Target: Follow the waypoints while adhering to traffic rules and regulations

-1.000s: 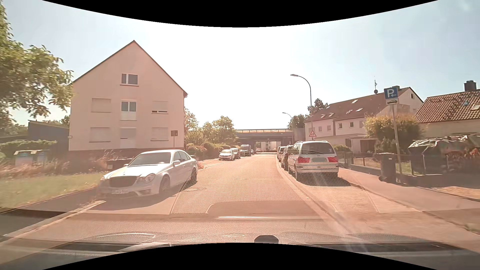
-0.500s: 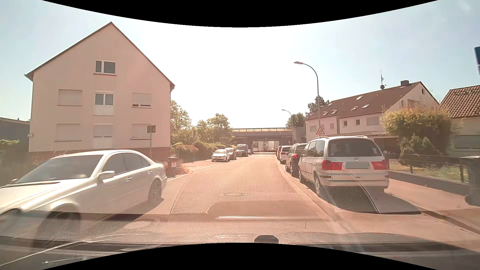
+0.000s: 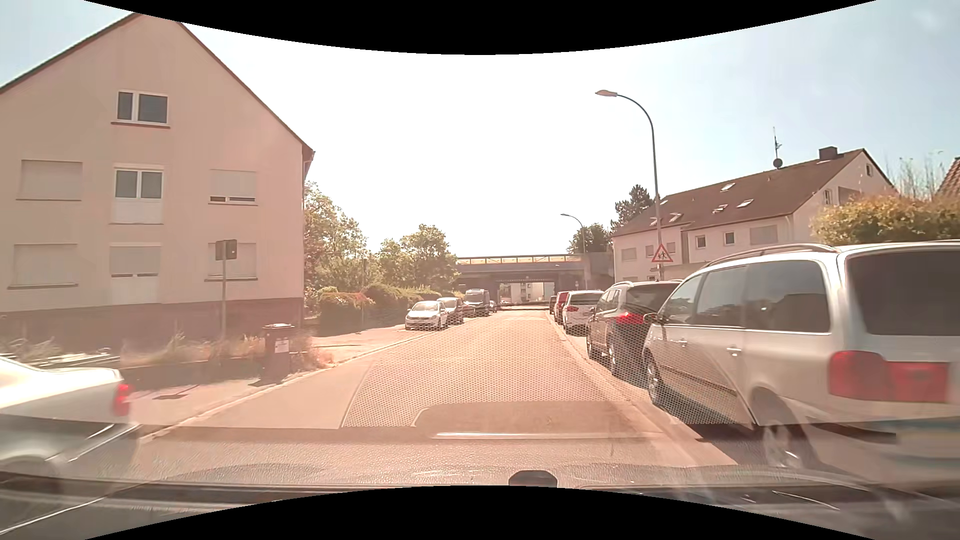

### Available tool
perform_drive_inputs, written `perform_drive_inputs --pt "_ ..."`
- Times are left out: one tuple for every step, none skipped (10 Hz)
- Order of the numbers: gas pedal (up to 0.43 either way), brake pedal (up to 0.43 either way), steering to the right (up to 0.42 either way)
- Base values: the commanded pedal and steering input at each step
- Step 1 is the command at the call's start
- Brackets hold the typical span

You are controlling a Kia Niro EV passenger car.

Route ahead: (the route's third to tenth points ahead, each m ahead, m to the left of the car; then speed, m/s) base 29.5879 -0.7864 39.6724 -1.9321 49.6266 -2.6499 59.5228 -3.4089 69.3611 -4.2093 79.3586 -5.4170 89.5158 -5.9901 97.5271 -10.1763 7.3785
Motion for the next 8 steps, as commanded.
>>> perform_drive_inputs --pt "0.098 0.000 0.017" --pt "0.098 0.000 0.018" --pt "0.098 0.000 0.018" --pt "0.098 0.000 0.019" --pt "0.098 0.000 0.021" --pt "0.098 0.000 0.021" --pt "0.098 0.000 0.021" --pt "0.098 0.000 0.021"
